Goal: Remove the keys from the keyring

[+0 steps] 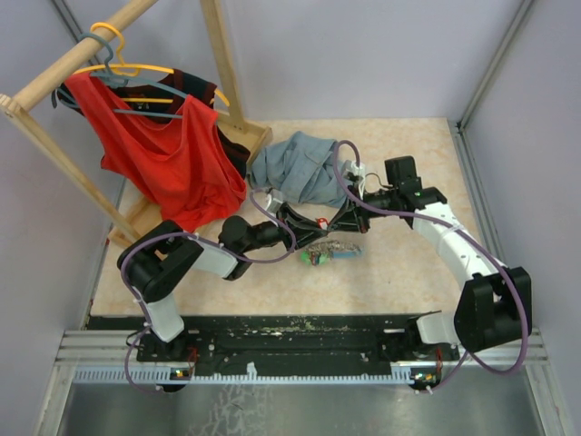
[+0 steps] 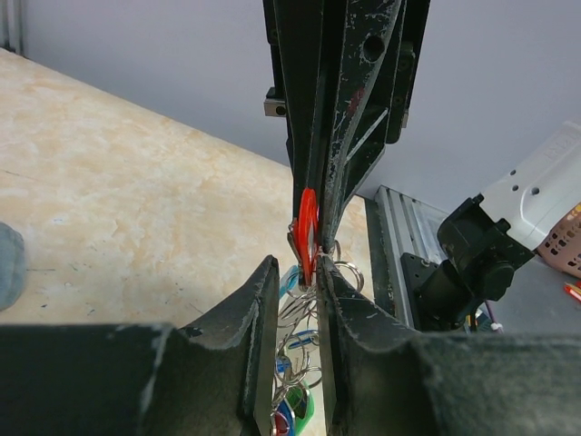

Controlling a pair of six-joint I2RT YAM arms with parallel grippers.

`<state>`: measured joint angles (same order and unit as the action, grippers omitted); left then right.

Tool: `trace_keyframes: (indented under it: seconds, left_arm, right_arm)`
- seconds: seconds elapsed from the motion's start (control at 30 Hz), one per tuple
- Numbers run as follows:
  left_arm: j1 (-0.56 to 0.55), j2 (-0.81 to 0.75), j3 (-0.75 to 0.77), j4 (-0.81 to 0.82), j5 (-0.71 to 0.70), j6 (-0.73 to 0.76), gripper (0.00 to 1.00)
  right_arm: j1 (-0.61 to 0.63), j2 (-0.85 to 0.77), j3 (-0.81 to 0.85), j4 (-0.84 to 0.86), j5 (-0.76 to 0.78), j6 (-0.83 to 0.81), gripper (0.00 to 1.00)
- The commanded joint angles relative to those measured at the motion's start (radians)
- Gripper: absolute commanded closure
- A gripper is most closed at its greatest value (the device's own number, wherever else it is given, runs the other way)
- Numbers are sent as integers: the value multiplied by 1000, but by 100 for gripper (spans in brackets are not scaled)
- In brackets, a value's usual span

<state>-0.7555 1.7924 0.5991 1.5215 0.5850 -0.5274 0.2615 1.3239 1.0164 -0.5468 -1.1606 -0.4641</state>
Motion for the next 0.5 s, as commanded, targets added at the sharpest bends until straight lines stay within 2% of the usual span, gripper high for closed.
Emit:
trace_keyframes:
  seconds: [0.0,0.47]
  left_arm:
    - [7,8,-13,261,0,-5,71]
    - [28,-40,-19,269,-20,-7,67]
  right_arm:
    - [22,3,53,36,-63,-16,100]
    - [27,21,50,30,-58,-29,100]
